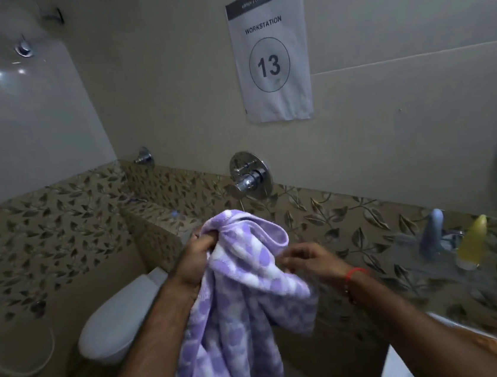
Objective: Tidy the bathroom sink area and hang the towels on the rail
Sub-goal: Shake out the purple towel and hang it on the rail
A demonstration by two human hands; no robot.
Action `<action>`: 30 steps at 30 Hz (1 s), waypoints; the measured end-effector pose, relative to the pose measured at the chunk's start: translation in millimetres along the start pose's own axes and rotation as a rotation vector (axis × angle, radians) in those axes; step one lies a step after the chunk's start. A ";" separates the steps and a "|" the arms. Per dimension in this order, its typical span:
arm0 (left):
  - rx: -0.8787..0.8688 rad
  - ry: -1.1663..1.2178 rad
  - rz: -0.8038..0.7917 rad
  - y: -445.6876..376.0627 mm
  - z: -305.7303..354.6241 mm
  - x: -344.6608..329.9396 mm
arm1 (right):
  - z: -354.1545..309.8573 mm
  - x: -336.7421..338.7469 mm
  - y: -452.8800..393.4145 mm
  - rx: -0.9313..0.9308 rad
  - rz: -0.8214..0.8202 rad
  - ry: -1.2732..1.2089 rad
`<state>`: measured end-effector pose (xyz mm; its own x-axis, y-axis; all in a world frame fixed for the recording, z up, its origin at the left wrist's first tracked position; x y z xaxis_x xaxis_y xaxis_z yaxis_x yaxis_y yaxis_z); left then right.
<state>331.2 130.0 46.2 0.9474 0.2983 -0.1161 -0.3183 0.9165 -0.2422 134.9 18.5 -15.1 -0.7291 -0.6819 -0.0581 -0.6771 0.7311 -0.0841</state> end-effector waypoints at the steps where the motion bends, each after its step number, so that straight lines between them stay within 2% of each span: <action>1: 0.010 -0.049 0.074 -2.5 -0.3 5.5 | -2.3 -0.4 -0.3 -0.006 0.101 -0.017; 3: 0.038 -0.105 0.164 -2.5 -1.0 13.9 | -11.6 1.0 0.1 -0.021 0.248 -0.179; 4: 0.056 -0.104 0.185 -1.7 -3.3 17.8 | -18.0 1.4 0.3 -0.035 0.208 -0.242; 5: 0.072 -0.085 0.180 -0.1 -3.9 20.9 | -22.5 0.4 1.4 -0.069 0.087 -0.203; 8: 0.100 0.000 0.057 -0.1 -2.5 22.7 | -20.3 -18.3 12.2 -0.257 -0.259 0.114; 10: 0.078 -0.023 0.076 -0.6 -2.6 20.2 | -12.8 -29.2 12.8 -0.278 -0.282 0.003; 12: 0.040 -0.043 0.069 4.5 -2.5 21.7 | -13.6 -36.0 12.9 -0.205 -0.179 -0.260; 15: 0.094 0.004 -0.163 15.0 3.8 32.1 | -28.1 -33.8 11.9 0.046 -0.078 -0.552; 17: 0.184 -0.120 -0.339 16.4 9.2 29.9 | -46.1 -34.8 10.2 0.192 -0.107 -0.413; 19: 0.125 -0.418 -0.392 12.5 11.3 12.6 | -59.5 -43.9 6.2 0.288 -0.146 -0.133; 22: -0.019 -0.738 -0.152 -0.5 21.1 -16.5 | -69.8 -54.3 -2.6 0.366 -0.021 -0.041; 25: -0.215 -0.854 0.079 -12.1 36.9 -25.3 | -71.7 -41.9 -2.0 0.394 0.058 -0.025; 27: -0.353 -0.842 0.228 -16.4 52.6 -27.0 | -59.7 -28.1 6.6 0.335 -0.008 0.099; 30: -0.429 -0.732 0.468 -30.8 82.4 -18.5 | -13.7 -7.8 28.7 0.089 -0.174 0.214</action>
<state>326.3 118.2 135.2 0.4622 0.8333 0.3032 -0.5168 0.5310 -0.6715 119.7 45.1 -3.4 -0.6137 -0.7699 0.1748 -0.7892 0.5923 -0.1623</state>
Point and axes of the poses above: each hand's wrist, its own y-axis away from the middle knuckle, its own x-axis out of the back of the hand, z = x × y, the point moved 1 cm from there along -y, towards the middle knuckle, and after that the axes turned 11 degrees about -y, right-handed, at the moved point
